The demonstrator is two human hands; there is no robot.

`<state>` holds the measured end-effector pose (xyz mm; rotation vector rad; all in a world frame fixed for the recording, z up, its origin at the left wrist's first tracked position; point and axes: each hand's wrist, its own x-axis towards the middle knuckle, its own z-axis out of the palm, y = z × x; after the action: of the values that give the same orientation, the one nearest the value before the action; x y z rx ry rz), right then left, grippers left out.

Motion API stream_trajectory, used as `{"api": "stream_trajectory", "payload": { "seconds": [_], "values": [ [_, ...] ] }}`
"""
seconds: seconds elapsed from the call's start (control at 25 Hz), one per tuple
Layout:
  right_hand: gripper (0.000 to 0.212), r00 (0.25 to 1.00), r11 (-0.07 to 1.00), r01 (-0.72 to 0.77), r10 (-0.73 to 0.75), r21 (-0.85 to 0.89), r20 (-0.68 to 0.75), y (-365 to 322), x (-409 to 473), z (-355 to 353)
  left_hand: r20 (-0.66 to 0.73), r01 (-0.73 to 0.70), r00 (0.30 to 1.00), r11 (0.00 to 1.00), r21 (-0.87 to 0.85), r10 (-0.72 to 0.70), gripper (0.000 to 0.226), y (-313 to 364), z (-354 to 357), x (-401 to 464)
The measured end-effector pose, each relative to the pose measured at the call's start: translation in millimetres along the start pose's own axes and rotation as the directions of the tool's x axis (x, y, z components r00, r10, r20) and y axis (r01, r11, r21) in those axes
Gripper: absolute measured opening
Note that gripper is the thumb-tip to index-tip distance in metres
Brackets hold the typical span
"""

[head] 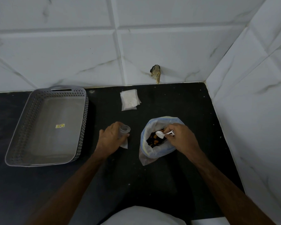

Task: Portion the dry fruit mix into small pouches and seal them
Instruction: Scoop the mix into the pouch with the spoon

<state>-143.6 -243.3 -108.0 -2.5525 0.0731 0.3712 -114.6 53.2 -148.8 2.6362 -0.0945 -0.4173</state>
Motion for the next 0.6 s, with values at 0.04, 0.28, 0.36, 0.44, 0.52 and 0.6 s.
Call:
{"api": "stream_trajectory", "payload": {
  "seconds": [0.04,0.28,0.36,0.44,0.52,0.6],
  "values": [
    [0.010,1.000,1.000,0.000,0.000,-0.002,-0.003,-0.3,-0.2,-0.6,0.014,0.007,1.000,1.000,0.030,-0.007,0.046,-0.7,-0.8,1.2],
    [0.011,1.000,1.000,-0.011,0.011,-0.015,0.007,-1.3,-0.1,-0.9,0.076,0.075,0.994,0.997,0.013,-0.076,0.083,-1.5,5.5,4.1],
    [0.011,1.000,1.000,-0.009,0.009,-0.015,-0.002,-0.6,-0.3,-1.6,0.065,0.095,0.993,0.995,-0.024,-0.094,0.093,-1.1,7.3,1.5],
    [0.010,1.000,1.000,-0.006,0.005,-0.010,-0.006,-0.4,-0.8,-3.1,0.040,0.117,0.993,0.991,-0.063,-0.114,0.099,-1.9,8.1,0.0],
    [0.010,1.000,1.000,-0.003,0.003,-0.005,-0.003,-0.1,-0.8,-3.7,0.012,0.109,0.994,0.992,-0.066,-0.108,0.099,-4.0,6.6,-2.3],
    [0.010,1.000,1.000,-0.003,0.003,-0.001,-0.008,-0.6,-0.5,-4.2,0.016,0.094,0.996,0.993,-0.068,-0.093,0.096,-8.6,6.3,-2.3]
  ]
}}
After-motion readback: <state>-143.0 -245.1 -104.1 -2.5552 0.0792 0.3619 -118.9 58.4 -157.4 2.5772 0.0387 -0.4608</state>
